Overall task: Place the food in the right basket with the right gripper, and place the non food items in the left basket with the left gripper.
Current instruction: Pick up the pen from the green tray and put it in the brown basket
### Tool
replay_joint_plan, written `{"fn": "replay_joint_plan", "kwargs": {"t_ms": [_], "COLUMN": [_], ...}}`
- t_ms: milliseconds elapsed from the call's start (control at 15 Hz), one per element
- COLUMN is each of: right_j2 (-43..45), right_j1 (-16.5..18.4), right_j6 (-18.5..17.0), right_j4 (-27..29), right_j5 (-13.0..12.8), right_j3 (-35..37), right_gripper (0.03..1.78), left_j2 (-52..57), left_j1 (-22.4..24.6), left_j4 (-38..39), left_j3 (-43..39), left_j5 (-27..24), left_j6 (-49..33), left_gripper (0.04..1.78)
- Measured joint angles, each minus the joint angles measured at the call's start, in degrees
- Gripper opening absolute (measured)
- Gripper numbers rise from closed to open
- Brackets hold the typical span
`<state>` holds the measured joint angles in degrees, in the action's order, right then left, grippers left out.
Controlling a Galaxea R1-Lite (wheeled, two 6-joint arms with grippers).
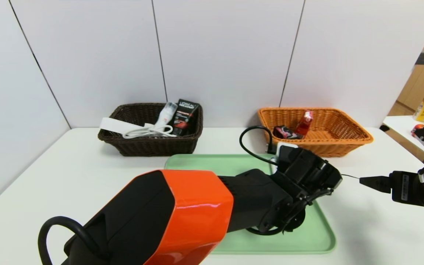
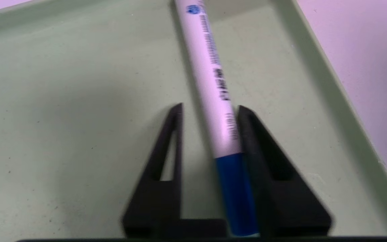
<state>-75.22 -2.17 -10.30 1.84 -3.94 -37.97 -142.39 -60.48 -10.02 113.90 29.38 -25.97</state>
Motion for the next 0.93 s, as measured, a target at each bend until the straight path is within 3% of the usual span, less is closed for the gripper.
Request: {"fn": "replay_joint_plan", "kwargs": {"t_ms": [67, 400, 600, 933], "right_j2": [0.0, 0.1, -0.1, -0.5], "right_j1": [0.0, 0.0, 0.2, 0.4], "right_j6": [0.0, 0.0, 0.0, 0.0], "right_j4": [0.0, 0.0, -1.7, -4.0], "right_j5": [0.0, 0.1, 0.1, 0.1], "right_j3": [0.0, 0.4, 0.7, 2.0], "right_gripper": [1.71, 1.71, 1.71, 1.71], "left_j2": [0.0, 0.5, 3.0, 13.1], "left_j1": [0.0, 0.1, 0.1, -0.2], "left_j4": [0.0, -0.7, -5.2, -16.3], "left_j3": [0.0, -0.1, -0.3, -0.8], "left_j5": [-0.1, -0.1, -1.3, -12.9], "left_j6": [0.0, 0.0, -0.8, -4.2], "left_gripper": [0.19, 0.19, 0.19, 0.19]}}
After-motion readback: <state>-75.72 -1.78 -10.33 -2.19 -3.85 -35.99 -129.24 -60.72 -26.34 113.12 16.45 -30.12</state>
